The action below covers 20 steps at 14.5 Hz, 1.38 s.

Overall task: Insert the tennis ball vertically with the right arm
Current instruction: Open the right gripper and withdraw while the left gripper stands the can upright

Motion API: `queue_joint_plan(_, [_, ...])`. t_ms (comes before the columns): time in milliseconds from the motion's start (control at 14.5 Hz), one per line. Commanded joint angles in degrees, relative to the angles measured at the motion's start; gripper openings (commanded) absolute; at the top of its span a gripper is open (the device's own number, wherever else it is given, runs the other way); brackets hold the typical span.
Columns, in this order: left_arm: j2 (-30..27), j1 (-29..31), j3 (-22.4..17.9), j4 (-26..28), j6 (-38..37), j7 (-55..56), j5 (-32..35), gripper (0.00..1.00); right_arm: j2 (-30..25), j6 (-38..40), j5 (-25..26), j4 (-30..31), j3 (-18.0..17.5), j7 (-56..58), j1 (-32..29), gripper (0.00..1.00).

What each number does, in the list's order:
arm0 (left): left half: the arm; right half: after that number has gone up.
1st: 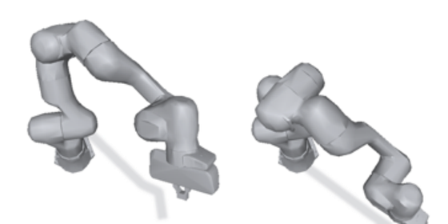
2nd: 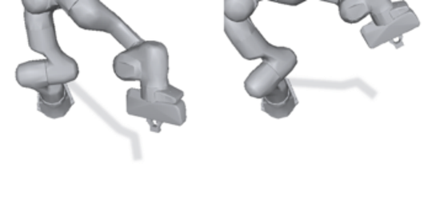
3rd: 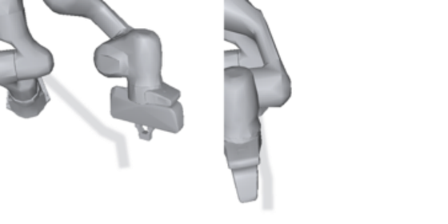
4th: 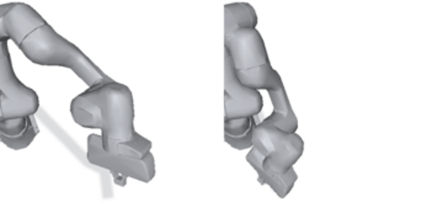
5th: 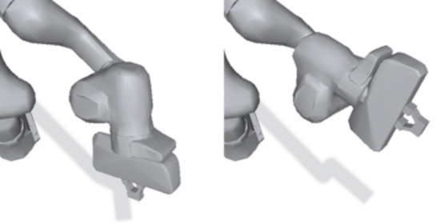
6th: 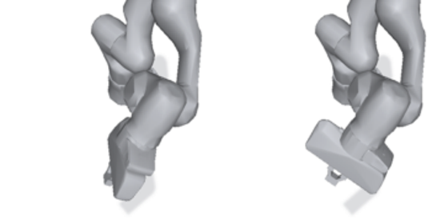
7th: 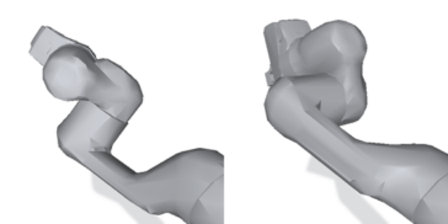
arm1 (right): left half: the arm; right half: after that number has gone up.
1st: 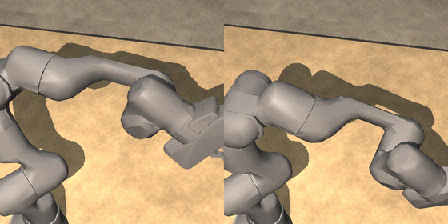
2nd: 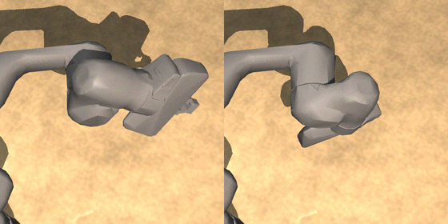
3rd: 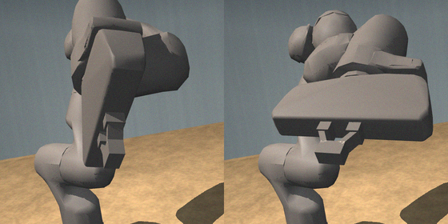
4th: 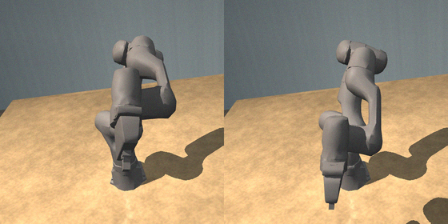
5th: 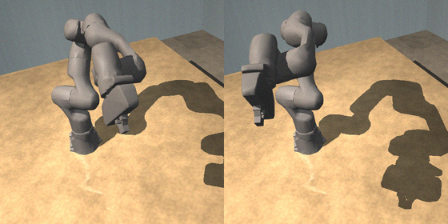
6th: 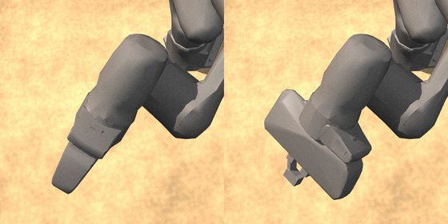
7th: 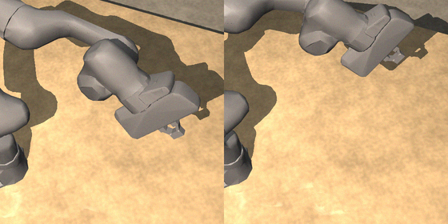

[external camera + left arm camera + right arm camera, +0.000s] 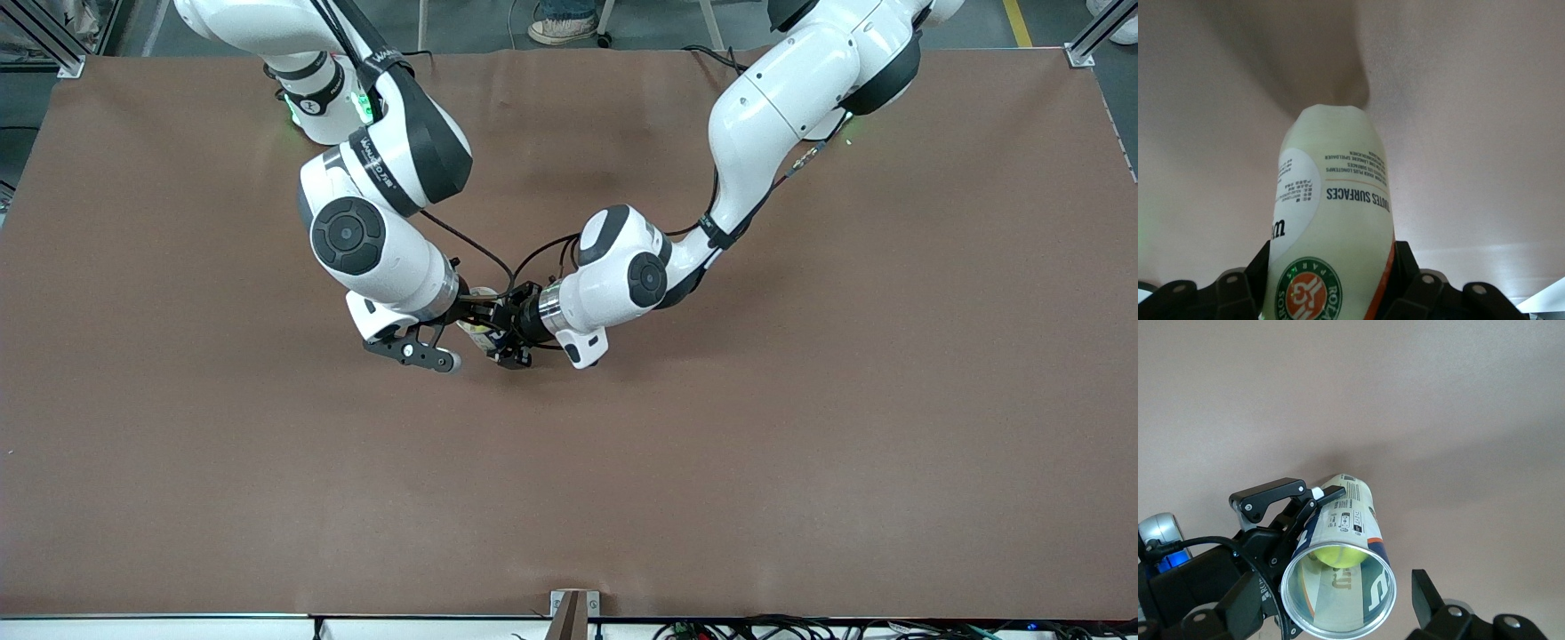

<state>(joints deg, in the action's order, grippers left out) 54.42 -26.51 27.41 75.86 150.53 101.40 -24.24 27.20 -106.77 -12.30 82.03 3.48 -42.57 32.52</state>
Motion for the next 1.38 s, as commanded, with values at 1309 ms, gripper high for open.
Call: queue_joint_plan(1309, [3.8,-0.5,0.5,-1.1,7.1,-5.5,-8.8,1.00,-34.1,24.6,8.4,13.0,3.6,37.0,-29.5,1.00])
